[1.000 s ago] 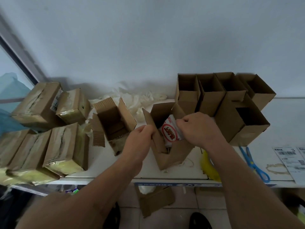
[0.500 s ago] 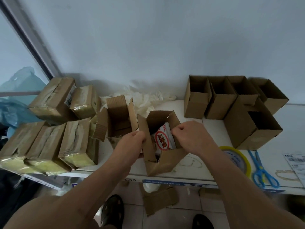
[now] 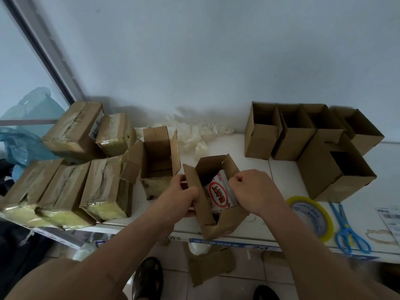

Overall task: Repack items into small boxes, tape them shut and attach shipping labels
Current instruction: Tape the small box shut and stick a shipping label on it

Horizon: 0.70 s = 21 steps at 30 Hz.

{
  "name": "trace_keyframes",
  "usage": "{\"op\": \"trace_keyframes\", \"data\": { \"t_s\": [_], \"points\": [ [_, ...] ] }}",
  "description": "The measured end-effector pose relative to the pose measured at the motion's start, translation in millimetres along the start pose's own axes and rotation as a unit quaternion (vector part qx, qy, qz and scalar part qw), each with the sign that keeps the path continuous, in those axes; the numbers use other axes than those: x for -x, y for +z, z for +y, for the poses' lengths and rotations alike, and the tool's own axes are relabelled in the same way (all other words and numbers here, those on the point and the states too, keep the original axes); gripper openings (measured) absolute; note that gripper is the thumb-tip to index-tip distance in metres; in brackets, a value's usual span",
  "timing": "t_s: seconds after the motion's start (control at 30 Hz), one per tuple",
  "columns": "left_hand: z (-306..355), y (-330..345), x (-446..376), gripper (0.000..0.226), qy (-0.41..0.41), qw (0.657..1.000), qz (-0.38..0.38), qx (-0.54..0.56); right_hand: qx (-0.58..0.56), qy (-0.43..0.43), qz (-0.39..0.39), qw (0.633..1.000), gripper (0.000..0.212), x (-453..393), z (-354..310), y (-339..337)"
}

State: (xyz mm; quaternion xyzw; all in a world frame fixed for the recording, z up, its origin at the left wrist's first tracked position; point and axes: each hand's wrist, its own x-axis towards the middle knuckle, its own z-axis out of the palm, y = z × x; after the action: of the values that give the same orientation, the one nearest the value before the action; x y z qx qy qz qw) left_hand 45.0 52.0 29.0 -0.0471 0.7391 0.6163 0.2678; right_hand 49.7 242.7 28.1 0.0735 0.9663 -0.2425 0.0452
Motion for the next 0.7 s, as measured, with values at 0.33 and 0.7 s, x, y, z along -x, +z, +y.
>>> {"op": "trace_keyframes", "data": {
  "t_s": [0.33, 0.7],
  "points": [
    [2, 3, -31, 0.083, 0.038, 0.983, -0.024, -0.18, 0.126, -0.027, 0.007, 0.992, 0.038, -8, 19, -14],
    [5, -6, -32, 0.089, 0.031, 0.947, 0.091, -0.307, -0.179, -0.008, -0.096, 0.979, 0.024, -23, 5, -25]
  ]
}}
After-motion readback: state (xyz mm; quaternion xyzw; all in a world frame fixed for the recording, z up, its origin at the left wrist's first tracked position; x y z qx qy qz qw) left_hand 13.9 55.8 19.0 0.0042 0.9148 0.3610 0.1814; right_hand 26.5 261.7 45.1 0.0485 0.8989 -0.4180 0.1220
